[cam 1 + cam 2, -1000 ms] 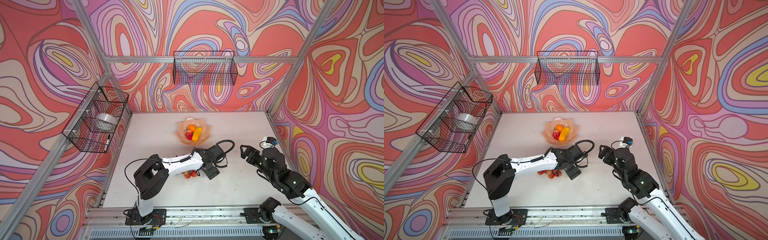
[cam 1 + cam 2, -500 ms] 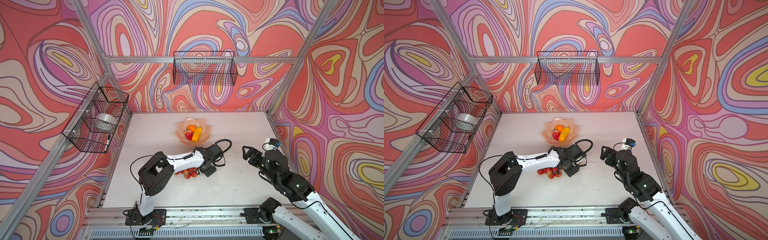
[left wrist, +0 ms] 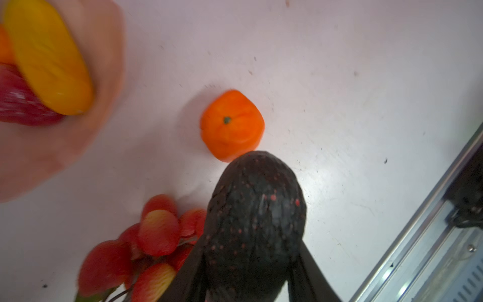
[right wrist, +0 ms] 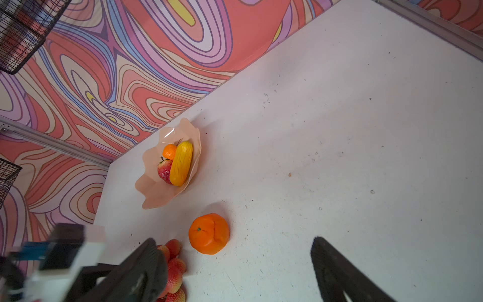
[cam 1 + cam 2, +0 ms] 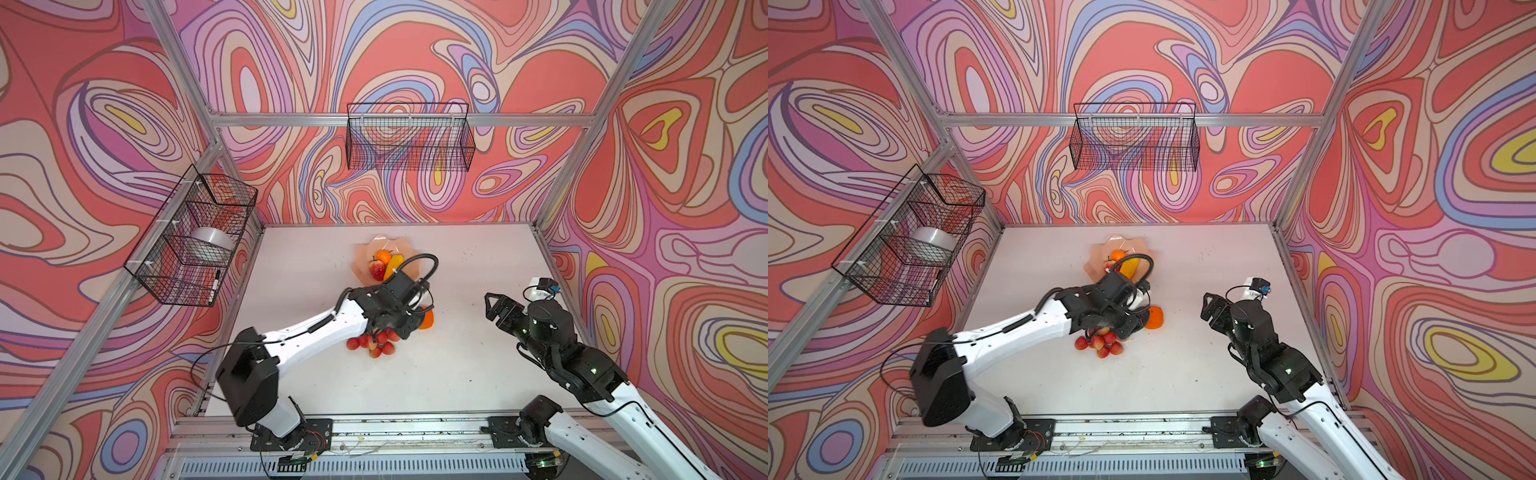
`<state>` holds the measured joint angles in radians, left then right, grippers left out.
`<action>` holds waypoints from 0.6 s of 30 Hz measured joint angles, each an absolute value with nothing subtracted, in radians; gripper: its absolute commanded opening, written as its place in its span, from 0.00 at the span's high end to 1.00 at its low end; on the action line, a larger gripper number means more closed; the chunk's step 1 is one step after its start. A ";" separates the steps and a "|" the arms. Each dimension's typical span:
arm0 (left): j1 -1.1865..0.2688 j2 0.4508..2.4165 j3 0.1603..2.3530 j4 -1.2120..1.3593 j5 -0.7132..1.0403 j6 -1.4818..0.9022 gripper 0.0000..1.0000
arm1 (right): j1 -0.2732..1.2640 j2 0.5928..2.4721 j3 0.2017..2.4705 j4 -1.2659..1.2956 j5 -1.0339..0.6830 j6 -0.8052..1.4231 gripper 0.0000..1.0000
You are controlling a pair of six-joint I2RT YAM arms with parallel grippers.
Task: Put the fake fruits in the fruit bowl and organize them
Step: 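Carry the avocado into the bowl and release it with the left gripper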
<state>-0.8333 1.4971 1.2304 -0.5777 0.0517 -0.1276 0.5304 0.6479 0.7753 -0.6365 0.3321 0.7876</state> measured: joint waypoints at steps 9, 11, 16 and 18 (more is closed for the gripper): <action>-0.525 1.530 1.331 -0.521 0.069 -0.209 0.62 | 0.530 0.709 0.774 -0.602 0.306 0.788 0.05; -0.487 1.622 1.380 -0.525 0.076 -0.232 0.62 | 0.530 0.708 0.773 -0.596 0.302 0.788 0.05; -0.460 1.850 1.525 -0.544 0.086 -0.275 0.63 | 0.531 0.700 0.765 -0.595 0.295 0.796 0.05; -0.459 1.924 1.579 -0.558 0.085 -0.293 0.64 | 0.530 0.690 0.758 -0.598 0.295 0.802 0.05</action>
